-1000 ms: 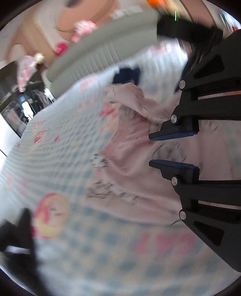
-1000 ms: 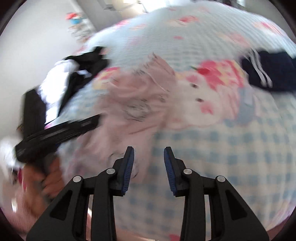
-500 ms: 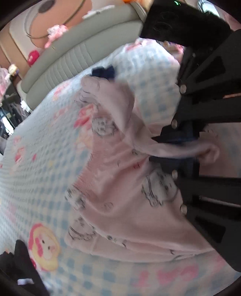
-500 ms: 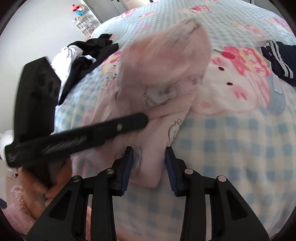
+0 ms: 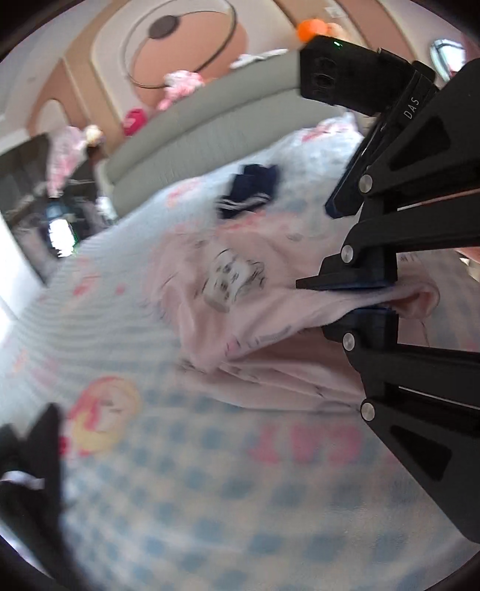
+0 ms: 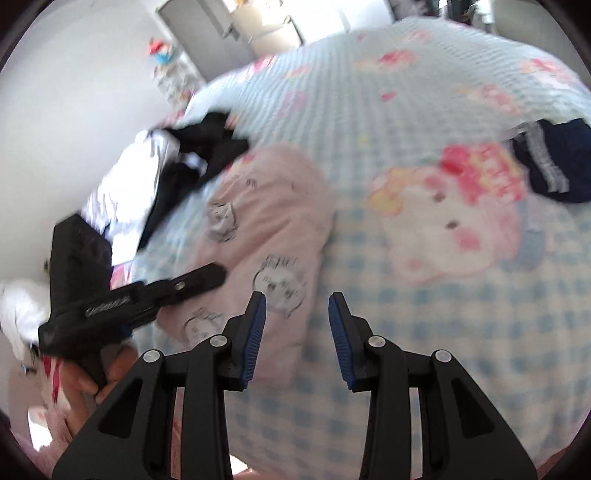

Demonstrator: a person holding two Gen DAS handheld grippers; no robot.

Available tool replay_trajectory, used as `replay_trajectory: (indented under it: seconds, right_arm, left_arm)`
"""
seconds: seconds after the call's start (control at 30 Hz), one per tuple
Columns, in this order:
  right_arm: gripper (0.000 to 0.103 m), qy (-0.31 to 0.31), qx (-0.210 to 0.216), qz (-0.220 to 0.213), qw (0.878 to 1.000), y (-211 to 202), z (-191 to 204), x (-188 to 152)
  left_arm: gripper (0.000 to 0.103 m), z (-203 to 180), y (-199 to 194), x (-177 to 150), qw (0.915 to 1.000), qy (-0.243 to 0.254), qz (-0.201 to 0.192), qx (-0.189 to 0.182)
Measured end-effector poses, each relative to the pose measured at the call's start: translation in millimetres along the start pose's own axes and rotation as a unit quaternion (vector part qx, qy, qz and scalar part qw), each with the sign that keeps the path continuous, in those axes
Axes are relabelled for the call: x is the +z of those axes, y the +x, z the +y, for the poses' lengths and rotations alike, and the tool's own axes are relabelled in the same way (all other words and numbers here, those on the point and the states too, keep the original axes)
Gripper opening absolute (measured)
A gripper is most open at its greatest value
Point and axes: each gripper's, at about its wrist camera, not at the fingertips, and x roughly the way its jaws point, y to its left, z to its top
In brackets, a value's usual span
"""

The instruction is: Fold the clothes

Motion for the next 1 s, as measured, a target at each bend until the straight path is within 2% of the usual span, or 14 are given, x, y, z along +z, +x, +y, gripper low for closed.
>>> replay_trajectory:
  seconds: [0.07,0.13,0.2,0.3,0.4,0.43,0.57,0.63,0.7,0.77,0.8,0.87,0.93,1.0]
  right_arm:
    - [0.038,-0.017,-0.009,0.020,1.000,15.7,10.3,-6.6]
    - [0.039,-0.022,-0.031,0.035,0.999,26.5,11.2,-10.8]
    - [0.039,-0.002,-0.040,0.038,0.998,26.9,5.1,-12.1]
    - [0.044,0.015,-0.029,0.004,0.999,6.3,-1.3,-4.9]
    - [0.047,-0.005,-0.045,0.004,0.999,5.7,-0.3,-2.0]
    - [0.047,-0.006,-0.050,0.014,0.999,10.3,-0.5,-3.8]
    - [0.045,0.029,-0.061,-0.006,0.998,7.8,-7.7,-6.2]
    - [0.045,0.015,-0.055,-0.015,0.998,3.4,-2.4,-1.3]
    - [0.045,-0.003,-0.050,-0.020,0.999,4.1,5.2,0.7]
    - [0.045,-0.011,-0.043,0.001,0.999,18.2,11.1,-1.1]
    - [0.045,-0.011,-0.045,0.014,0.999,26.1,10.9,-2.8]
    - [0.045,-0.005,-0.052,0.039,0.998,37.1,4.2,-9.9]
    - [0.045,0.015,-0.046,0.037,0.998,32.2,-4.4,-8.2]
    - [0.045,0.027,-0.040,0.023,0.999,22.7,-9.3,-3.0]
  left_arm:
    - [0.011,8.4,0.2,-1.5,0.9987,-0.006,-0.013,0.049]
    - [0.010,9.4,-17.3,-1.5,0.9983,-0.028,-0.050,0.012]
    - [0.010,-1.7,-31.6,3.3,0.9983,0.001,-0.059,0.004]
    - [0.021,-9.7,-32.1,2.6,0.9976,0.033,-0.021,0.057]
    - [0.027,-6.4,-16.0,-17.6,0.9924,0.045,0.017,0.113]
    - [0.036,-5.6,-8.8,-23.8,0.9886,0.047,0.024,0.141]
    - [0.042,-21.5,-34.6,-37.7,0.9780,0.101,-0.053,0.175]
    - [0.046,-29.6,-47.4,-37.1,0.9784,0.127,-0.073,0.146]
    - [0.045,-19.1,-41.1,-36.0,0.9856,0.099,-0.044,0.130]
    - [0.043,-4.2,-26.7,-39.8,0.9917,0.059,0.000,0.115]
    - [0.042,-3.9,-26.9,-43.1,0.9941,0.051,0.005,0.096]
    - [0.025,-4.2,-29.7,-50.1,0.9976,0.039,0.011,0.056]
    - [0.018,-13.9,-48.5,-51.9,0.9972,0.056,-0.021,0.045]
    - [0.016,-24.1,-66.3,-52.8,0.9950,0.070,-0.044,0.057]
